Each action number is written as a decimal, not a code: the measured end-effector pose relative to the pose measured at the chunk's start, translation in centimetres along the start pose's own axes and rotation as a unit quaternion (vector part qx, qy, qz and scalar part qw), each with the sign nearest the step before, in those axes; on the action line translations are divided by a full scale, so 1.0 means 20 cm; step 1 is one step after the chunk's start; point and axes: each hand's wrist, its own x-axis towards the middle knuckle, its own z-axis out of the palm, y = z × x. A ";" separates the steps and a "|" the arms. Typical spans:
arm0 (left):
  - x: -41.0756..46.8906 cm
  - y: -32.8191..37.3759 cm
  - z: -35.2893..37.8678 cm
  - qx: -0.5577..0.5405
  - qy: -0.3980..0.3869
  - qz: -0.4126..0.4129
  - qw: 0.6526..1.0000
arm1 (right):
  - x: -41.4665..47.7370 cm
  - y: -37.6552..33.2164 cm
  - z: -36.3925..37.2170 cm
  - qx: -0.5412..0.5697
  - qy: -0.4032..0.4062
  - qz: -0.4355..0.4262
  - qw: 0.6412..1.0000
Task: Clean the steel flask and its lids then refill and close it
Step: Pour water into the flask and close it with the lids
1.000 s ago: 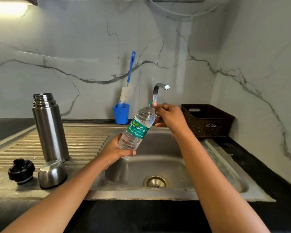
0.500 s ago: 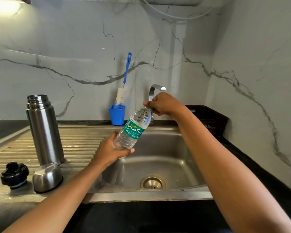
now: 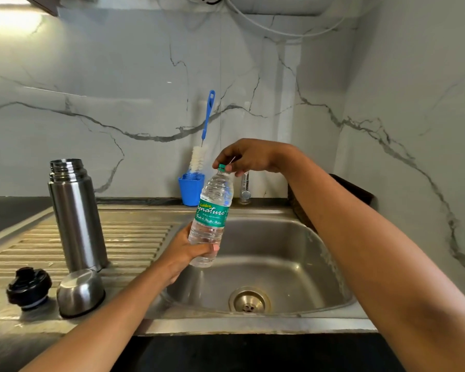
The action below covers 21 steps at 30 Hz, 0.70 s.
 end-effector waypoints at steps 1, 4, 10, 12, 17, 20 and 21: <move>0.00 0.00 0.00 -0.010 0.000 -0.003 1.000 | 0.01 0.00 -0.01 0.014 -0.002 -0.007 1.000; 0.01 0.00 -0.01 -0.027 0.001 0.001 1.000 | 0.01 0.02 -0.04 0.080 0.027 -0.015 0.996; 0.00 0.04 -0.02 -0.065 0.048 0.033 0.996 | -0.05 0.13 0.11 0.096 0.219 -0.003 0.971; -0.01 0.07 -0.02 -0.075 0.071 0.046 0.994 | -0.08 0.19 0.22 -0.001 0.110 0.040 0.993; -0.07 0.18 -0.13 -0.077 0.117 0.065 0.988 | -0.14 0.22 0.38 0.018 0.105 0.061 0.992; -0.14 0.26 -0.25 -0.050 0.137 0.076 0.986 | -0.12 0.15 0.48 0.034 0.063 0.047 0.996; -0.17 0.28 -0.30 -0.048 0.145 0.079 0.985 | -0.10 0.11 0.52 0.033 0.052 0.038 0.997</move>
